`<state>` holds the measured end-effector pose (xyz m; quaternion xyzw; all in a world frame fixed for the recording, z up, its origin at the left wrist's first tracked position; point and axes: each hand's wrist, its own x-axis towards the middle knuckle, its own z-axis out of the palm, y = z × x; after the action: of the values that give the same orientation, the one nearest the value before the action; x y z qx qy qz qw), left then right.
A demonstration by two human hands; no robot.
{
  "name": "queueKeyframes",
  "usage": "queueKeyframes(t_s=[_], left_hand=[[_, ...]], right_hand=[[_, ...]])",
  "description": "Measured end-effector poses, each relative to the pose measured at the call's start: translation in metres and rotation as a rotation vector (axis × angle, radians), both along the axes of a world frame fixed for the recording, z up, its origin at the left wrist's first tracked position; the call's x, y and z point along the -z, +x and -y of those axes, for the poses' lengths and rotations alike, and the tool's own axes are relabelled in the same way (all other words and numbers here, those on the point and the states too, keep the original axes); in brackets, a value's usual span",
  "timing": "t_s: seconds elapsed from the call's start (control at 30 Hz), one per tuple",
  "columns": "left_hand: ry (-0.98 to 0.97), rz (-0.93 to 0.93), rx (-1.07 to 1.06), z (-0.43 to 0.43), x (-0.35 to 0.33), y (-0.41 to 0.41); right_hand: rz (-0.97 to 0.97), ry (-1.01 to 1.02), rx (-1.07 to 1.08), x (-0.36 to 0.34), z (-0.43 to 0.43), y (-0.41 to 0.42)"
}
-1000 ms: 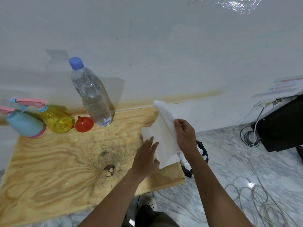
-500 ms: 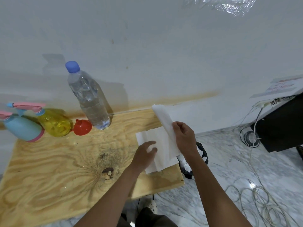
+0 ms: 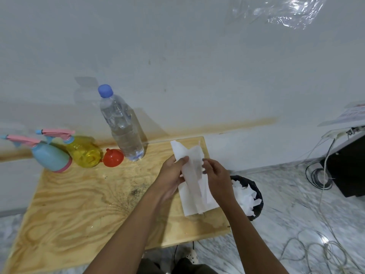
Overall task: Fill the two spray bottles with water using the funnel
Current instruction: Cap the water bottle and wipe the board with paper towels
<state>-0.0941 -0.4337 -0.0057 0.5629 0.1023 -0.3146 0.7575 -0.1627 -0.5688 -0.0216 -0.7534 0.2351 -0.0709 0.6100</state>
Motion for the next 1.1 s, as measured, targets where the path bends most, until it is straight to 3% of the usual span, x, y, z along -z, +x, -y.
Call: queueKeyframes(t_s=[0.1, 0.27, 0.73, 0.83, 0.97, 1.1], left_hand=[[-0.041, -0.02, 0.015, -0.008, -0.008, 0.003], [-0.083, 0.044, 0.092, -0.017, -0.024, 0.005], [0.161, 0.174, 0.089, -0.011, -0.021, 0.009], [0.223, 0.274, 0.103, -0.011, -0.019, 0.009], [0.499, 0.544, 0.094, -0.012, -0.015, 0.009], [0.573, 0.655, 0.057, -0.016, -0.015, 0.008]], right_hand=[[-0.047, 0.083, 0.025, 0.003, 0.004, 0.005], [-0.014, 0.175, -0.123, -0.004, 0.003, 0.016], [0.085, 0.16, -0.058, -0.008, -0.005, 0.019], [0.092, 0.103, -0.024, -0.005, -0.006, 0.021], [0.092, 0.056, 0.009, -0.001, -0.005, 0.023], [0.088, 0.028, 0.024, 0.002, -0.007, 0.025]])
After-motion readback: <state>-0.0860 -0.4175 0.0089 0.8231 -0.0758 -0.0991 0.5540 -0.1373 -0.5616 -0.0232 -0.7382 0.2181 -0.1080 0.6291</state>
